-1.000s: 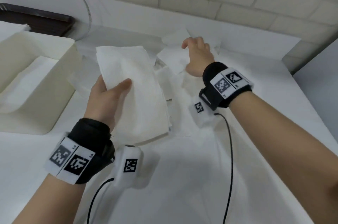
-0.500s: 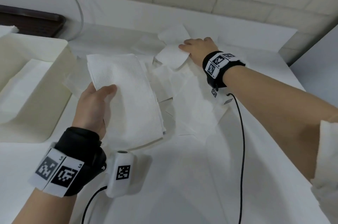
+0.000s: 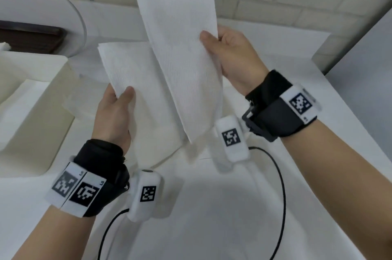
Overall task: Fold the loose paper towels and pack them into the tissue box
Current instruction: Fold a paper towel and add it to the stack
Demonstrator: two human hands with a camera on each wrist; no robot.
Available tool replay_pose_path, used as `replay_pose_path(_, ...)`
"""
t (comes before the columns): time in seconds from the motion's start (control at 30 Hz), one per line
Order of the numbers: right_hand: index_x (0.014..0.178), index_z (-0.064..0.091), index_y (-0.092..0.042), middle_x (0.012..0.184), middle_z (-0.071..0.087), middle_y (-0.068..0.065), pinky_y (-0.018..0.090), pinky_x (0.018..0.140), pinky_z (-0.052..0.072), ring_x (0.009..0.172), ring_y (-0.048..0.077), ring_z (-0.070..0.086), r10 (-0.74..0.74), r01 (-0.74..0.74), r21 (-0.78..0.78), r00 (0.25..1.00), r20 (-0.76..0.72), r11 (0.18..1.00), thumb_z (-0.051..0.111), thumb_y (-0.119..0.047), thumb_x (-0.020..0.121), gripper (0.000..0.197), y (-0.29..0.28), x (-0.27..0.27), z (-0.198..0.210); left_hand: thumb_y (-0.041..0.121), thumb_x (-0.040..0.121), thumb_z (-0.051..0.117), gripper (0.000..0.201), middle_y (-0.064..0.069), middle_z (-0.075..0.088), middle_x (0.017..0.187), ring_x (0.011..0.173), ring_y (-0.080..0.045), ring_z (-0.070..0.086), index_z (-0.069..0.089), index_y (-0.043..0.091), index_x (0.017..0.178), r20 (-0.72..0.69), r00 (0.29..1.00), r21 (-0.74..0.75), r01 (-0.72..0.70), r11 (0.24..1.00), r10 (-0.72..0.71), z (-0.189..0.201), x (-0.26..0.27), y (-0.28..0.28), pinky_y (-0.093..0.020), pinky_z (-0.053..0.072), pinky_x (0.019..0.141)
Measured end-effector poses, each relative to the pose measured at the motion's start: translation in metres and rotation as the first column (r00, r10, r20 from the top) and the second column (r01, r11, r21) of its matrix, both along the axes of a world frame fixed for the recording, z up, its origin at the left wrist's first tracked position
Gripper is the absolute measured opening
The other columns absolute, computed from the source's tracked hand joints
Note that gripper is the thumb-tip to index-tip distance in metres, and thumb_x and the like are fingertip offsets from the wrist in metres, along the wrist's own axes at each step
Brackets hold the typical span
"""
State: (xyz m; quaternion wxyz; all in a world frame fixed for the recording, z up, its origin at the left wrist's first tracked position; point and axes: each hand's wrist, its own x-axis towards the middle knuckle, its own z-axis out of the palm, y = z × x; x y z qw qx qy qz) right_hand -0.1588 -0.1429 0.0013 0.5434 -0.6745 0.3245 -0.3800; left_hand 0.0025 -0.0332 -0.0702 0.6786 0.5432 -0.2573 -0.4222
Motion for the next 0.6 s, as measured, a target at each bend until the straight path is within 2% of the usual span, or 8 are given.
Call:
replay_pose_path(0.1, 0.12, 0.054, -0.01, 0.119, 0.061, 0.004, 0.034, 0.099, 0.045, 0.109, 0.018, 0.059, -0.04, 0.048, 0.037, 0.981, -0.187, 0.998, 0.038, -0.023, 0.1, 0.029, 0.018, 0.004, -0.023, 0.017, 0.099, 0.039, 0.026, 0.001, 0.064, 0.118, 0.109, -0.018, 0.061, 0.055, 0.021, 0.12, -0.019, 0.999, -0.007, 0.049, 0.999, -0.049, 0.002, -0.016, -0.002, -0.034, 0.048, 0.092)
replay_pose_path(0.17, 0.126, 0.047, -0.006, 0.129, 0.05, 0.006, 0.032, 0.096, 0.044, 0.11, 0.018, 0.054, -0.026, 0.043, 0.036, 0.924, -0.382, 0.998, 0.032, -0.031, 0.1, 0.038, 0.029, 0.006, -0.038, 0.029, 0.093, 0.045, 0.024, 0.003, 0.066, 0.113, 0.109, -0.017, 0.061, 0.06, 0.024, 0.111, -0.016, 0.997, -0.003, 0.077, 0.997, -0.077, 0.002, -0.025, -0.002, -0.037, 0.047, 0.096)
replay_pose_path(0.23, 0.118, 0.038, -0.006, 0.118, 0.042, 0.0, 0.022, 0.073, 0.042, 0.087, 0.008, 0.05, 0.015, 0.02, 0.064, 0.863, -0.504, 0.998, 0.028, -0.034, 0.1, 0.034, 0.041, 0.005, -0.047, 0.039, 0.084, 0.048, 0.021, 0.006, 0.066, 0.096, 0.101, -0.016, 0.06, 0.062, 0.026, 0.094, 0.012, 0.998, 0.022, 0.068, 0.997, -0.069, 0.001, -0.032, 0.0, -0.041, 0.046, 0.098)
replay_pose_path(0.3, 0.132, 0.025, -0.011, 0.096, 0.042, 0.001, 0.019, 0.058, 0.034, 0.071, 0.008, 0.043, 0.082, -0.006, 0.144, 0.842, -0.533, 0.99, 0.028, -0.033, 0.1, 0.039, 0.05, 0.002, -0.053, 0.044, 0.093, 0.044, 0.028, 0.008, 0.067, 0.081, 0.085, -0.014, 0.063, 0.061, 0.023, 0.086, -0.019, 0.998, 0.04, 0.063, 0.997, -0.063, 0.0, -0.04, 0.004, -0.035, 0.049, 0.087)
replay_pose_path(0.33, 0.136, 0.017, -0.009, 0.085, 0.042, -0.001, 0.02, 0.055, 0.033, 0.068, 0.01, 0.043, 0.109, -0.019, 0.169, 0.831, -0.545, 0.985, 0.029, -0.032, 0.1, 0.044, 0.054, 0.0, -0.056, 0.047, 0.096, 0.039, 0.034, 0.009, 0.068, 0.083, 0.084, -0.011, 0.064, 0.062, 0.024, 0.089, -0.036, 0.997, 0.044, 0.071, 0.997, -0.069, 0.0, -0.043, 0.006, -0.031, 0.049, 0.085)
replay_pose_path(0.4, 0.127, 0.019, -0.009, 0.076, 0.039, -0.005, 0.017, 0.053, 0.036, 0.065, 0.01, 0.043, 0.105, -0.025, 0.157, 0.847, -0.522, 0.987, 0.036, -0.029, 0.099, 0.038, 0.059, -0.002, -0.061, 0.056, 0.092, 0.04, 0.042, 0.005, 0.07, 0.103, 0.096, -0.012, 0.066, 0.061, 0.023, 0.11, 0.004, 0.99, 0.04, 0.142, 0.989, -0.142, -0.002, -0.047, 0.01, -0.031, 0.05, 0.09)
replay_pose_path(0.5, 0.116, 0.022, -0.012, 0.094, 0.047, -0.001, 0.022, 0.074, 0.046, 0.084, 0.015, 0.054, 0.087, -0.023, 0.139, 0.875, -0.476, 0.99, 0.05, -0.023, 0.094, 0.037, 0.06, -0.006, -0.062, 0.035, 0.082, 0.064, 0.046, -0.003, 0.069, 0.11, 0.098, -0.019, 0.068, 0.054, 0.014, 0.122, 0.109, 0.978, 0.055, 0.175, 0.983, -0.18, -0.004, -0.045, 0.016, -0.032, 0.056, 0.079)
replay_pose_path(0.6, 0.127, 0.027, -0.011, 0.113, 0.054, 0.004, 0.032, 0.091, 0.048, 0.099, 0.019, 0.058, 0.101, -0.009, 0.211, 0.896, -0.431, 0.977, 0.06, -0.019, 0.088, 0.051, 0.057, -0.013, -0.056, 0.012, 0.083, 0.066, 0.023, -0.001, 0.068, 0.103, 0.096, -0.024, 0.066, 0.059, 0.019, 0.104, 0.187, 0.973, 0.11, 0.116, 0.987, -0.135, -0.01, -0.039, 0.016, -0.039, 0.054, 0.083)
